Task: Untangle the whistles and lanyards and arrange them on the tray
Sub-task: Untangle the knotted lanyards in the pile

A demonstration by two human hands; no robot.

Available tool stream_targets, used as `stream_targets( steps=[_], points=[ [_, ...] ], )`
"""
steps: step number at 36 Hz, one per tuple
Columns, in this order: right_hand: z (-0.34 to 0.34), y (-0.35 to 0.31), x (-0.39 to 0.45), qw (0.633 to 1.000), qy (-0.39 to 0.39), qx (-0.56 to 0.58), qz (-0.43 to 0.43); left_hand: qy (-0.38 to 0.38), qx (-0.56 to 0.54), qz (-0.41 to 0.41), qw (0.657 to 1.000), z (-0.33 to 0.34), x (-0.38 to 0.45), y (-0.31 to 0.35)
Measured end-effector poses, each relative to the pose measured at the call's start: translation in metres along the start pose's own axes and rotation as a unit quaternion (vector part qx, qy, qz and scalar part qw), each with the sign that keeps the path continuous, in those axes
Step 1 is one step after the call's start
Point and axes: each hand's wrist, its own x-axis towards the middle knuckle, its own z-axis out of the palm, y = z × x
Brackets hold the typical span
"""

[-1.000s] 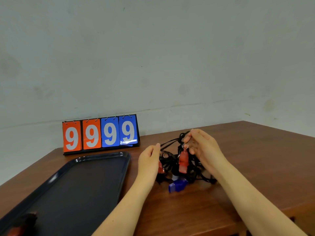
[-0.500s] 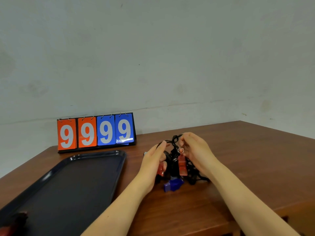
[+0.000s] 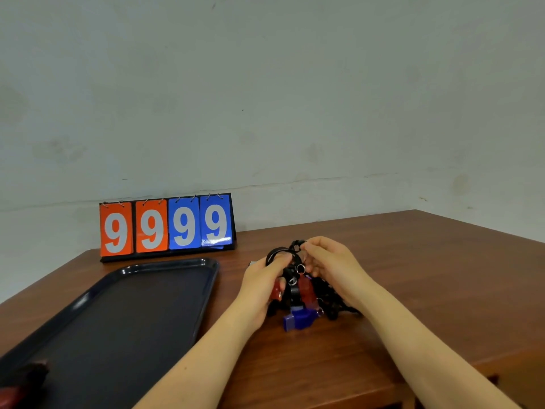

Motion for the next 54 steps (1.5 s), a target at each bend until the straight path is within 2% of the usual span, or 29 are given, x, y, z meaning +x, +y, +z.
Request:
stream_targets(
  steps=[6,9,12,17,24,32,34,37,41,43,48,54],
  points=[
    [0.004,0.001,-0.005,0.987,0.026,-0.149,-0.056,0.035,-0.071,-0.009,0.997,-0.003,0.0,0.003],
    [0.006,0.006,-0.006,0.966,0.001,-0.245,-0.088,0.05,-0.083,-0.011,0.995,-0.005,0.0,0.003],
    [0.008,0.009,-0.006,0.956,-0.011,-0.278,-0.098,0.054,-0.094,-0.017,0.994,-0.005,0.001,0.003],
    [0.005,0.009,-0.004,0.959,-0.017,-0.259,-0.11,0.062,-0.117,-0.027,0.991,-0.004,0.001,0.004],
    [0.003,0.004,-0.006,0.976,-0.062,-0.193,-0.083,0.048,-0.085,-0.015,0.995,-0.002,-0.001,0.003],
    [0.004,0.004,-0.008,0.969,-0.057,-0.214,-0.109,0.054,-0.059,-0.002,0.997,0.001,-0.004,0.004],
    [0.005,0.005,-0.008,0.957,-0.042,-0.259,-0.127,0.054,-0.053,0.004,0.997,0.0,-0.005,0.003],
    [0.006,0.008,-0.009,0.918,-0.001,-0.351,-0.186,0.064,-0.01,0.026,0.998,0.0,-0.004,0.004],
    [0.008,0.008,-0.012,0.886,0.046,-0.378,-0.266,0.067,-0.006,0.038,0.997,0.0,-0.004,0.004],
    [0.011,0.007,-0.011,0.895,0.069,-0.352,-0.264,0.063,-0.003,0.034,0.997,0.001,-0.004,0.004],
    [0.014,0.007,-0.009,0.943,0.083,-0.258,-0.191,0.042,-0.037,0.02,0.998,0.002,-0.007,0.005],
    [0.015,0.001,-0.01,0.978,0.049,-0.157,-0.128,0.034,-0.047,0.098,0.994,0.002,-0.005,0.006]
  ],
)
